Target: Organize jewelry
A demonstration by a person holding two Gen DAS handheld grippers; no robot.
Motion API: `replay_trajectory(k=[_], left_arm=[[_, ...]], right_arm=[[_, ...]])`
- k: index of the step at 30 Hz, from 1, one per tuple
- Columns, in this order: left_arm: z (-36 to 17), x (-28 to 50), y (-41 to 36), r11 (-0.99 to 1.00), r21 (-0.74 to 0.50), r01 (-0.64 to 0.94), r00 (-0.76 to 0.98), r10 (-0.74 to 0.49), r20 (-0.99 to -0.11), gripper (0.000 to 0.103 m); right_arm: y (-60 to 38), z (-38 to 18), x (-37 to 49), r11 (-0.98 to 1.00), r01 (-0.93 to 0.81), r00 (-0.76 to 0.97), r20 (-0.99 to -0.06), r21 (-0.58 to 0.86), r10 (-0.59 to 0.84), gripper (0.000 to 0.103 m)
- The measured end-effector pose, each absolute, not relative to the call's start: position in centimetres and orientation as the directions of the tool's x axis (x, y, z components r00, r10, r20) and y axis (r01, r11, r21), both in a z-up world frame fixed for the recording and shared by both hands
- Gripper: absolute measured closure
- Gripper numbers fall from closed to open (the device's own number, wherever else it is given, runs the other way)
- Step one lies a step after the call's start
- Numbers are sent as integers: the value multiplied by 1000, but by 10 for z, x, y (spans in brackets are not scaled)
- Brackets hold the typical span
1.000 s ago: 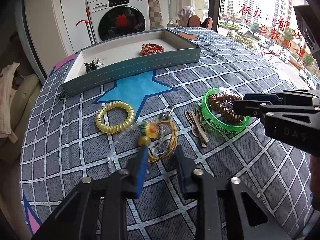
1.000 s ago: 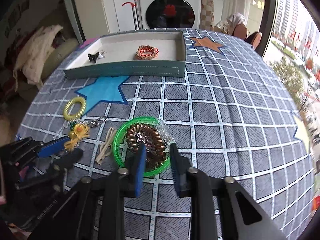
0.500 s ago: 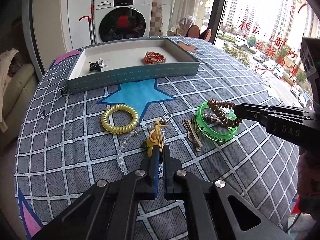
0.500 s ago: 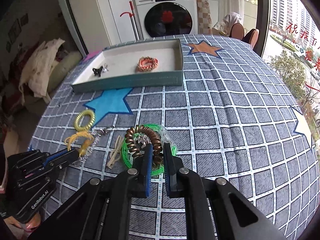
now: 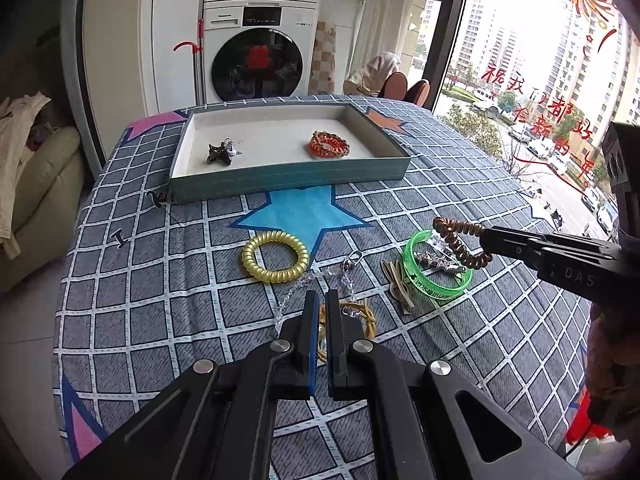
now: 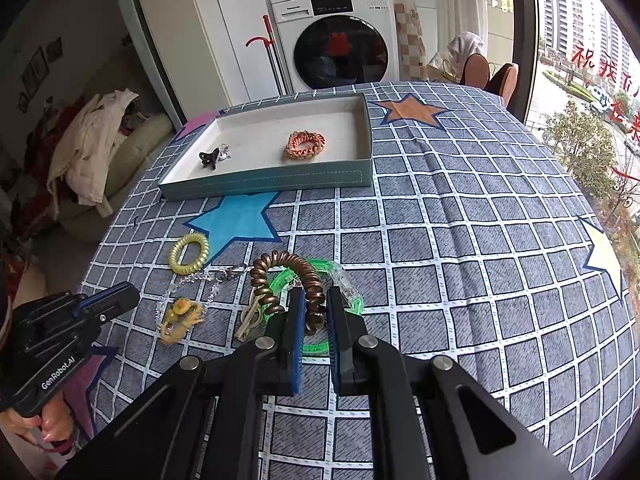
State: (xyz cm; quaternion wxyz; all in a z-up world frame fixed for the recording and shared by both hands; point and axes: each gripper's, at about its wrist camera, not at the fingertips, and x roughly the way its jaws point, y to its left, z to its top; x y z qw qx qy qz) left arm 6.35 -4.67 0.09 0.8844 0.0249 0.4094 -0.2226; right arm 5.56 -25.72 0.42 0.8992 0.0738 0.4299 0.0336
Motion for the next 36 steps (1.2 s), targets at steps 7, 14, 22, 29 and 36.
replay_trajectory(k=[7, 14, 22, 29, 36], left_arm=[[-5, 53, -45, 921, -74, 383, 593, -306, -745, 80], [-10, 46, -42, 923, -78, 378, 583, -303, -754, 79], [-16, 34, -56, 916, 7, 402, 618, -266, -740, 0], [-27, 39, -71, 904, 79, 420, 636, -231, -736, 0], [-40, 48, -91, 882, 114, 457, 612, -219, -760, 22]], right_arm=[[-256, 2, 52, 984, -3, 624, -768, 178, 141, 91], [-255, 1, 48, 980, -7, 621, -767, 198, 160, 91], [-254, 1, 42, 978, -9, 623, -763, 211, 170, 91], [-256, 0, 38, 974, 1, 622, -763, 225, 175, 92], [-257, -1, 37, 974, 6, 621, -765, 225, 173, 92]])
